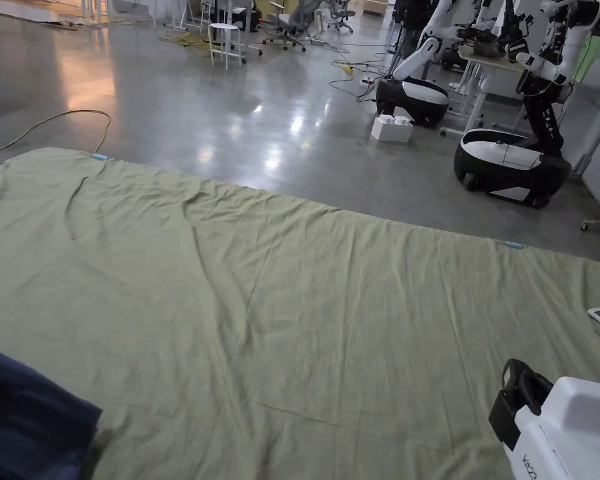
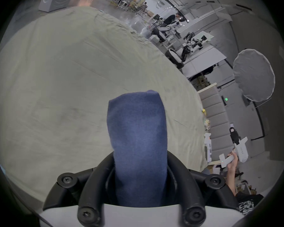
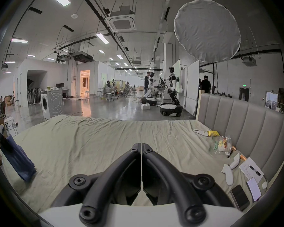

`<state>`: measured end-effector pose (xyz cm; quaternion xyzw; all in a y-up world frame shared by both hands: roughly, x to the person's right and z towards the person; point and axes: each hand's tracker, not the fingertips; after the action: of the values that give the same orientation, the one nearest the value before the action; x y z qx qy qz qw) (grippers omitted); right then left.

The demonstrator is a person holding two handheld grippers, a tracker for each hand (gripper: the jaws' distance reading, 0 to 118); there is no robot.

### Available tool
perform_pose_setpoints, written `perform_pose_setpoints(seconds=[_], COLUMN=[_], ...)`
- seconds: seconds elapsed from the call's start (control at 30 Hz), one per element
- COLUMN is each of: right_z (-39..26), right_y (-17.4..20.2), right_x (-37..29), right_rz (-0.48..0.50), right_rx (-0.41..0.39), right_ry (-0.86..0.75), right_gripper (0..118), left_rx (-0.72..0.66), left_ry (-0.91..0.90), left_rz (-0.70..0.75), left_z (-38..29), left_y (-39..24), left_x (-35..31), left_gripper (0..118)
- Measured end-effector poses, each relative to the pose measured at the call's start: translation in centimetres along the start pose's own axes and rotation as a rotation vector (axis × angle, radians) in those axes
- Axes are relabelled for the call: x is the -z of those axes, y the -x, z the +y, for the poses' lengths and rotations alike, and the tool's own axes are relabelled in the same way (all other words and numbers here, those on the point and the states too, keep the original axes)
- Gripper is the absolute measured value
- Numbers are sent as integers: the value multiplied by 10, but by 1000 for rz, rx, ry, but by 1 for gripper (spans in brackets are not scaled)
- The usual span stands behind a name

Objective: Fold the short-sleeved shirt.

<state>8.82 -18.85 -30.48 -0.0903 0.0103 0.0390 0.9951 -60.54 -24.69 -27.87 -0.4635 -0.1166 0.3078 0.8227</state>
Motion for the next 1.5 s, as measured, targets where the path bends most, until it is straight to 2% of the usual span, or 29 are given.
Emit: perform_pose_setpoints(seconds=[0.2,0.4,0.47,0.5,0.53,0.57,0.63,0.67,0.77,0.9,0.93,0.97,1.13,1.33,1.5], right_z=[-6,-8,-9,-9,-10,-11,-13,-15,-18,-20,-23,-22,-24,-33,-37], right_y=[-3,-4,-4,-4,-5,-5,-6,-7,-11,-19,-21,-23,-30,-31,-28], right_x=[-2,-1,-1,-1,-2,-2,-2,-3,-5,-6,-7,-8,-14,-19,-21], right_rz=[-17,-21,-19,-18,-15,-11,-5,-3,1,11,12,10,9,23,38], right_rx=[-5,-8,-8,-8,-8,-9,-9,-7,11,36,65,46,73,99,82], right_ry=[10,18,22,24,25,27,32,34,38,47,69,48,47,65,78], right_gripper=[1,1,1,1,1,1,1,1,1,1,1,1,1,1,1], left_rx=[-34,-36,-35,-17,24,62,96,50,33,113,136,150,298,301,388], left_ry=[31,61,60,49,31,13,-8,-20,-55,-176,-202,-224,-350,-477,-547], left_rz=[149,300,366,416,476,539,619,619,700,861,859,856,749,424,388], left_z=[13,8,8,5,4,6,8,8,11,12,12,12,-12,-70,-124], left_y=[15,30,31,28,25,25,23,21,15,-5,-14,-18,-76,-143,-196], left_x=[-22,-15,-10,-9,-9,-9,-13,-16,-26,-35,-35,-33,-4,74,140], left_gripper=[25,26,34,43,60,70,72,72,72,72,72,72,71,68,68])
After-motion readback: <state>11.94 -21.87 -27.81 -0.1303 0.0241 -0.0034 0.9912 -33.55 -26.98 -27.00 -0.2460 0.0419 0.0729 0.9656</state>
